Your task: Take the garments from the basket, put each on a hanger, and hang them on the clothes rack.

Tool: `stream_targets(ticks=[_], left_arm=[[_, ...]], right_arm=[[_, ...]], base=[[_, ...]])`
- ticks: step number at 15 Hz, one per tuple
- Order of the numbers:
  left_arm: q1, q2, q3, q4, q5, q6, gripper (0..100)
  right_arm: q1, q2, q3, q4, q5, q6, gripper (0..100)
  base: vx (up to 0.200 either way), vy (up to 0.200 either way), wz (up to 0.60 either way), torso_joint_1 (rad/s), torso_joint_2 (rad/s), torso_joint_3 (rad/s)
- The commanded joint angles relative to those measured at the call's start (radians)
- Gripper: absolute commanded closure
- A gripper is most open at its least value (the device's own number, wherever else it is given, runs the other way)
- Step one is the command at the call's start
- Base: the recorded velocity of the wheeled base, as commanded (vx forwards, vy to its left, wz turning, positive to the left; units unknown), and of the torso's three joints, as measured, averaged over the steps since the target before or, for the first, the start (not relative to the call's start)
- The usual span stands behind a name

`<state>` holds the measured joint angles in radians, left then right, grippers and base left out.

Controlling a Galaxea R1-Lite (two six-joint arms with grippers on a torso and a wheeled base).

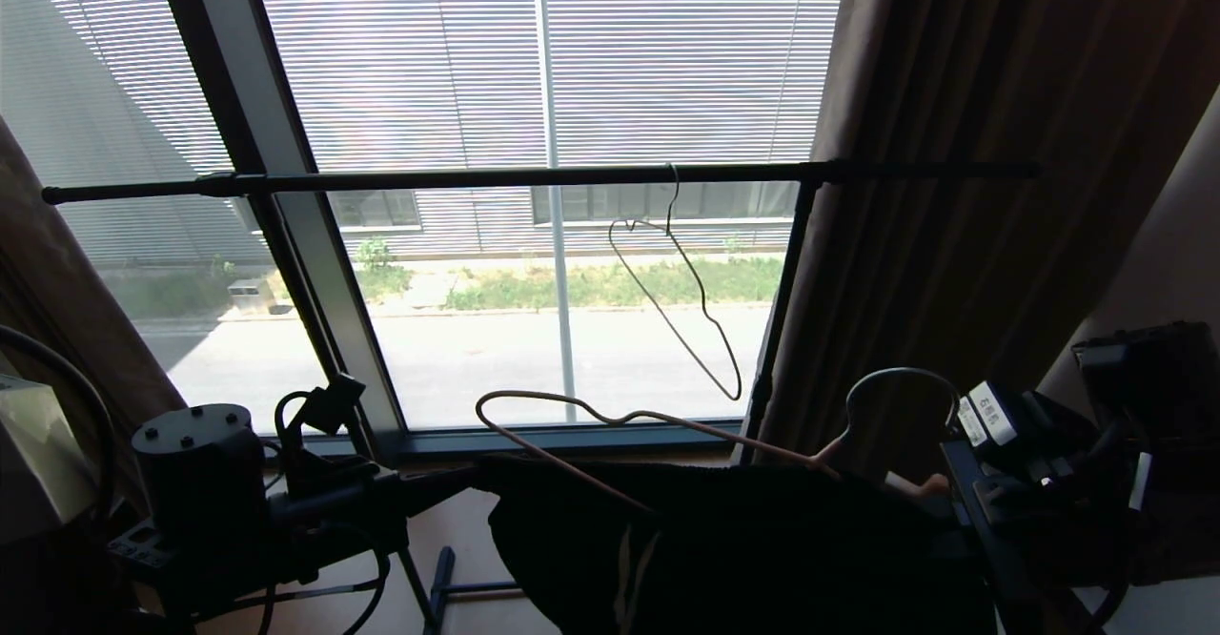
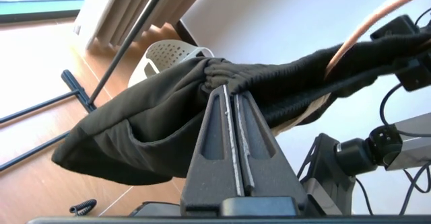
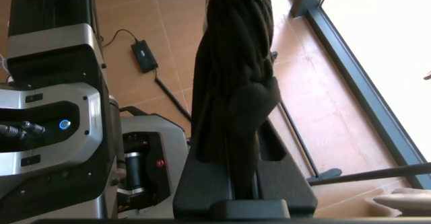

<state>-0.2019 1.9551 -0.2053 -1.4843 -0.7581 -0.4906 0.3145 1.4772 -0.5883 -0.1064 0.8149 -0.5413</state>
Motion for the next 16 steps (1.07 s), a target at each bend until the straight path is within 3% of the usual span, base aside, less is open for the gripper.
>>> stream_targets(ticks=[1, 4, 9, 16], left_arm=[[0.012, -0.001, -0.005, -0.001, 0.000, 0.000, 100], [0.036, 0.001, -0.019, 0.002, 0.000, 0.000, 100], [0.036, -0.007, -0.020, 0.002, 0.000, 0.001, 100], [0.038, -0.035, -0.019, 0.004, 0.000, 0.000, 100]], right_arm=[[0.003, 0.002, 0.018, 0.001, 0.000, 0.000, 100], [0.006, 0.003, 0.044, 0.004, -0.002, -0.002, 100], [0.055, 0.032, 0.053, 0.005, -0.082, -0.002, 100], [0.100, 0.101, 0.070, 0.005, -0.123, -0.002, 100]], base=[[0.000, 0.000, 0.00, 0.000, 0.00, 0.000], [0.000, 0.000, 0.00, 0.000, 0.00, 0.000], [0.000, 0.000, 0.00, 0.000, 0.00, 0.000], [0.000, 0.000, 0.00, 0.000, 0.00, 0.000]])
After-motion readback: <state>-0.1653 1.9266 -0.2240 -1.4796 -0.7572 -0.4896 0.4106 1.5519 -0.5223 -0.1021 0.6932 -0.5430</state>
